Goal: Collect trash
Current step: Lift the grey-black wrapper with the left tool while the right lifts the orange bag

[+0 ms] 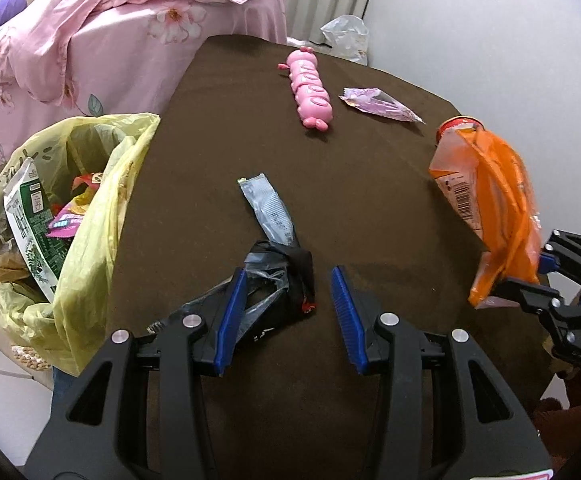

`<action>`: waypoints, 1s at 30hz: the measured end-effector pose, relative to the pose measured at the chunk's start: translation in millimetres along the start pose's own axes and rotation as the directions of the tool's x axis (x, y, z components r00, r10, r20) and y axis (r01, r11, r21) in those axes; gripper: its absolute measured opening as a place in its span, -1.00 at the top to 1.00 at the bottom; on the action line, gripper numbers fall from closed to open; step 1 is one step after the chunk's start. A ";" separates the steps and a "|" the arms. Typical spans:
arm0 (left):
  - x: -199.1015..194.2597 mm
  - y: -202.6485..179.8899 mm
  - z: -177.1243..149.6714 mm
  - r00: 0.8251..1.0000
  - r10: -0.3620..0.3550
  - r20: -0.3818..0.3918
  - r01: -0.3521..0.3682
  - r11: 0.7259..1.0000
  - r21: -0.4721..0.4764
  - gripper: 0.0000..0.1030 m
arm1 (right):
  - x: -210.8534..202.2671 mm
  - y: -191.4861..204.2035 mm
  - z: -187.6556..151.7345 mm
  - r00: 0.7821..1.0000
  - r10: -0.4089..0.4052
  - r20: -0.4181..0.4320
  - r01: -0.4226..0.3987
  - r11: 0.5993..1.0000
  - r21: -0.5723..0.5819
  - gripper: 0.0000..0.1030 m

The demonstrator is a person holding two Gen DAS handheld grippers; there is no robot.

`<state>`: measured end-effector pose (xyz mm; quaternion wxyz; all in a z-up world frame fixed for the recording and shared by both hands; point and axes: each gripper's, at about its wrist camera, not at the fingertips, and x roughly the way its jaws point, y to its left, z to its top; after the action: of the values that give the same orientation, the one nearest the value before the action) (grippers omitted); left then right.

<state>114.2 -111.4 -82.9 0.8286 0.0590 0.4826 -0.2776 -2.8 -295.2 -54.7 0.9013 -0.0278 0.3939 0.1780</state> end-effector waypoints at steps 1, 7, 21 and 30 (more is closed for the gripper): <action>-0.9 0.0 -0.3 1.000 -0.003 0.000 0.003 1.000 -0.001 0.19 | 0.4 -0.7 -1.3 1.000 0.000 -0.001 0.000 1.000 0.004 0.48; -13.3 4.8 -7.9 0.997 -0.078 -0.030 0.078 0.997 -0.006 0.19 | 1.1 -2.7 -3.0 1.000 0.004 0.004 -0.004 1.000 0.011 0.48; -15.9 14.9 7.2 1.000 -0.009 -0.030 0.008 1.000 -0.026 0.07 | 4.7 -1.6 -4.5 1.000 0.006 0.003 -0.006 1.000 0.010 0.48; 6.6 -4.0 4.3 0.998 -0.001 -0.062 0.002 1.000 0.019 0.32 | 0.3 -2.4 -3.5 1.000 0.003 0.021 -0.003 1.000 0.022 0.48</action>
<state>117.9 -119.0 -85.5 0.8125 0.0752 0.5053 -0.2810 -4.3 -298.0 -57.5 0.9054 -0.0155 0.3864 0.1754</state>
